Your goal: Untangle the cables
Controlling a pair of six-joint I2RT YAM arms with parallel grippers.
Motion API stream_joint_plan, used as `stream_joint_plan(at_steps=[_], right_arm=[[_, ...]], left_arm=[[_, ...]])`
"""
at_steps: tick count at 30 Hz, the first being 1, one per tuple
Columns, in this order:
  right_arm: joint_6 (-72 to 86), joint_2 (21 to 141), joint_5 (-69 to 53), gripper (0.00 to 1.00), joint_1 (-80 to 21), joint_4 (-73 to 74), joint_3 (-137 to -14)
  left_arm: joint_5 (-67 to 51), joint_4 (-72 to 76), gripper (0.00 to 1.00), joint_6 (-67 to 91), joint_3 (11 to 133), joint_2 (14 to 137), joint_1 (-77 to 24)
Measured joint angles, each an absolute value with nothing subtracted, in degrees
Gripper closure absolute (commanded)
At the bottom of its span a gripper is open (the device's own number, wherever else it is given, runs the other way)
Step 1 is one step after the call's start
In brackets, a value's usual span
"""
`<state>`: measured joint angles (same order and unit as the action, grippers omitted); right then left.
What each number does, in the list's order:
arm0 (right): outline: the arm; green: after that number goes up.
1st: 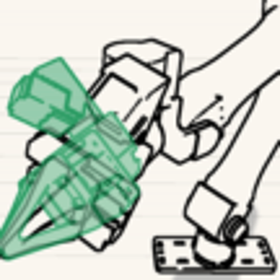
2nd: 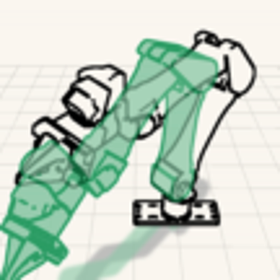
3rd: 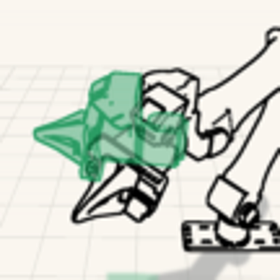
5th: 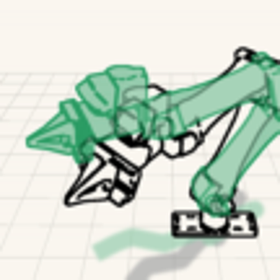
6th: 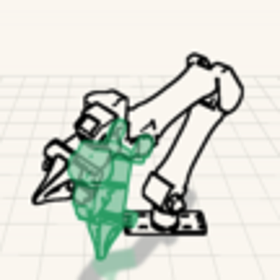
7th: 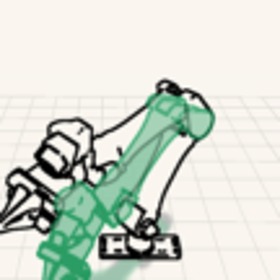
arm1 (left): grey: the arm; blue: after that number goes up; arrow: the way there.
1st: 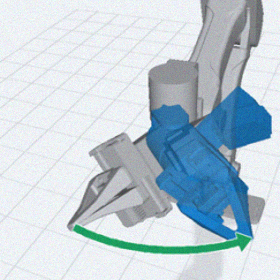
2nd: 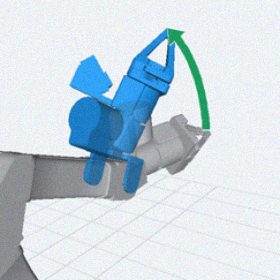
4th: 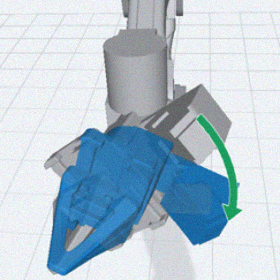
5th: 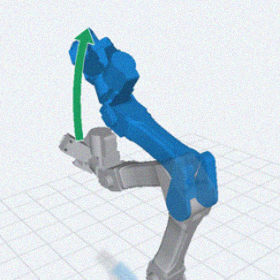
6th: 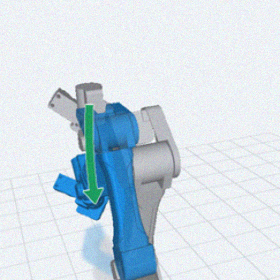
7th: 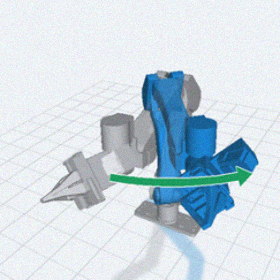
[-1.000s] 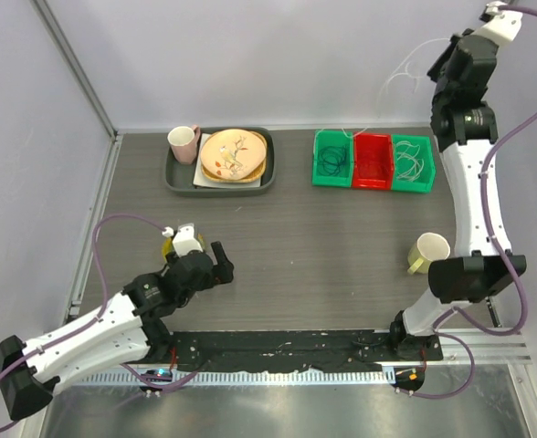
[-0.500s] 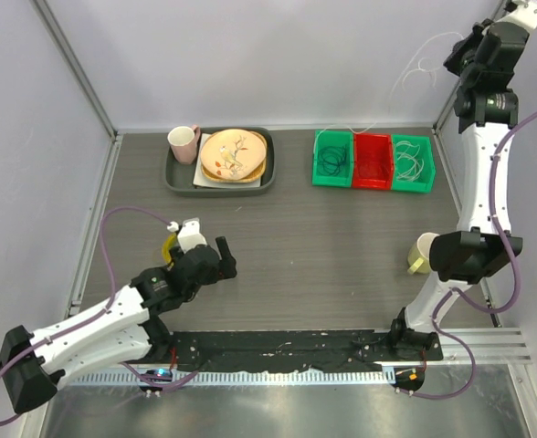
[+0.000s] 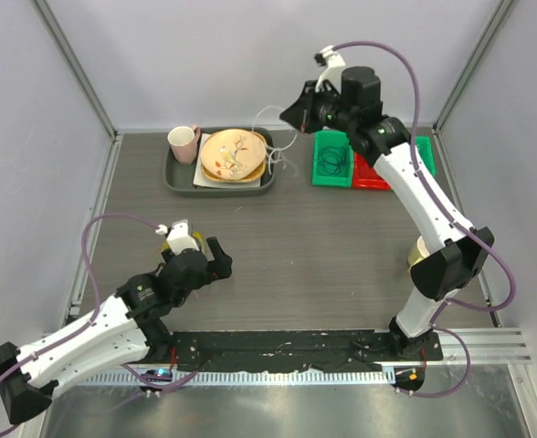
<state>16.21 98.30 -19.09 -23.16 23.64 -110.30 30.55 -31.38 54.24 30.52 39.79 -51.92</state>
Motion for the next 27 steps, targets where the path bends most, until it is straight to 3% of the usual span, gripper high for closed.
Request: stream_joint_plan(at_steps=[5, 11, 20, 27], right_arm=[[16.4, 96.99, -23.05, 0.99, -26.74, 24.73, -106.74], [15.64, 92.42, -16.93, 0.99, -25.98, 25.15, -106.5], [9.23, 79.2, 9.61, 0.99, -25.85, 24.49, -106.65], [3.11, 79.72, 23.9, 0.99, -20.62, 24.95, -112.79]], left_arm=[[31.22, -33.93, 0.0, 55.35, 29.36, 32.97, -51.81], [32.75, -37.21, 0.0, 56.05, 29.23, 28.62, -51.72], [33.52, -38.5, 0.0, 56.6, 29.21, 28.51, -51.72], [33.65, -38.46, 0.0, 56.6, 29.21, 30.17, -51.72]])
